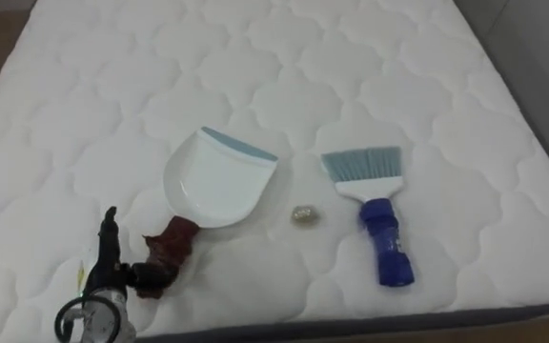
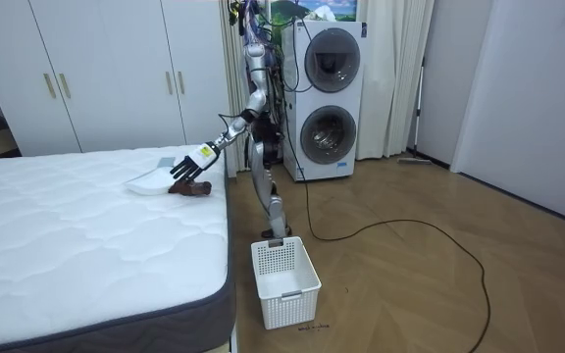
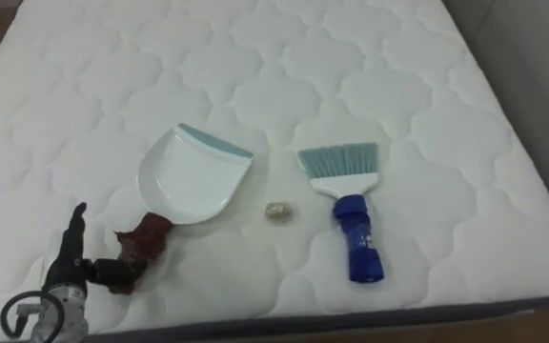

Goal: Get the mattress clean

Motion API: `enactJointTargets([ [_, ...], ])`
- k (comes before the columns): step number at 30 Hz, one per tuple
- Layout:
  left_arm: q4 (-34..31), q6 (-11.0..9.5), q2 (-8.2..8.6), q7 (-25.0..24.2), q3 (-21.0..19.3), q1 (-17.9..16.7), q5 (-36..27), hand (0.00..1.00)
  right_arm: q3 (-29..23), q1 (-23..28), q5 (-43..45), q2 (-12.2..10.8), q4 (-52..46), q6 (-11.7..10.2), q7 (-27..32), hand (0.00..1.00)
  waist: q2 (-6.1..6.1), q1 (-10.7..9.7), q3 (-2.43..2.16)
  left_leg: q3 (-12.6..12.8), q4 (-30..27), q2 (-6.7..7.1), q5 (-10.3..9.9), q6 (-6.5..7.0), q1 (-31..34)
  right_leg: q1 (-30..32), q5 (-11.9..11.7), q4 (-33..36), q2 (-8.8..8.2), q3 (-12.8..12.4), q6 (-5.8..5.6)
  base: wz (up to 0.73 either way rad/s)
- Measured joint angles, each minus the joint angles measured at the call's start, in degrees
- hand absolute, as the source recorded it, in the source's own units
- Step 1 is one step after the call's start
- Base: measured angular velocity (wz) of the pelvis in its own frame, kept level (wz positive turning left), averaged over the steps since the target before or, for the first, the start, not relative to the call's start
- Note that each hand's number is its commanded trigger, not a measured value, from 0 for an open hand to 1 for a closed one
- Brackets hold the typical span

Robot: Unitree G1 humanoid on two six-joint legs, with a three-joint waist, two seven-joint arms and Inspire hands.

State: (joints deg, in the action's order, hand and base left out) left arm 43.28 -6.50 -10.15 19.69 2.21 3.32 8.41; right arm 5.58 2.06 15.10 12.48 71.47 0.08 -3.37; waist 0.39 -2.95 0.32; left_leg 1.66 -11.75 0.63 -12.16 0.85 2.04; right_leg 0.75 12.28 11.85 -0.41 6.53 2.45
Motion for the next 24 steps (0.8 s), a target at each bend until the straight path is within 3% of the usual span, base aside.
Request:
enactJointTargets([
  [6,5.2,-0.1,-0.07,-0.1,0.0,5.4,-1.2,0.00,0.6,-2.5,-2.2,0.1,2.4,-0.1,1.8,0.00,-0.45,0.1,0.16,0.0,-0.1,0.15,0.3,0.26,1.5,1.7,-0.1,0.8,-0.24,0.2,-0.10,0.02],
  [9,5.4,-0.2,-0.09,-0.1,0.3,6.0,-1.5,0.00,1.2,-3.4,-3.8,0.1,2.6,-0.4,2.2,0.00,-0.80,0.0,0.37,0.0,-0.1,0.15,0.3,0.26,1.6,1.9,-0.1,0.8,-0.27,0.3,-0.10,0.00],
  [24,8.5,-0.2,-0.14,-2.7,1.3,6.9,-1.4,0.00,2.2,-4.5,-6.4,-0.1,2.5,-1.5,4.0,0.00,-0.80,0.0,0.37,-0.7,0.1,0.12,0.3,0.26,2.5,2.4,-0.1,0.7,-0.47,3.2,-0.10,0.04],
])
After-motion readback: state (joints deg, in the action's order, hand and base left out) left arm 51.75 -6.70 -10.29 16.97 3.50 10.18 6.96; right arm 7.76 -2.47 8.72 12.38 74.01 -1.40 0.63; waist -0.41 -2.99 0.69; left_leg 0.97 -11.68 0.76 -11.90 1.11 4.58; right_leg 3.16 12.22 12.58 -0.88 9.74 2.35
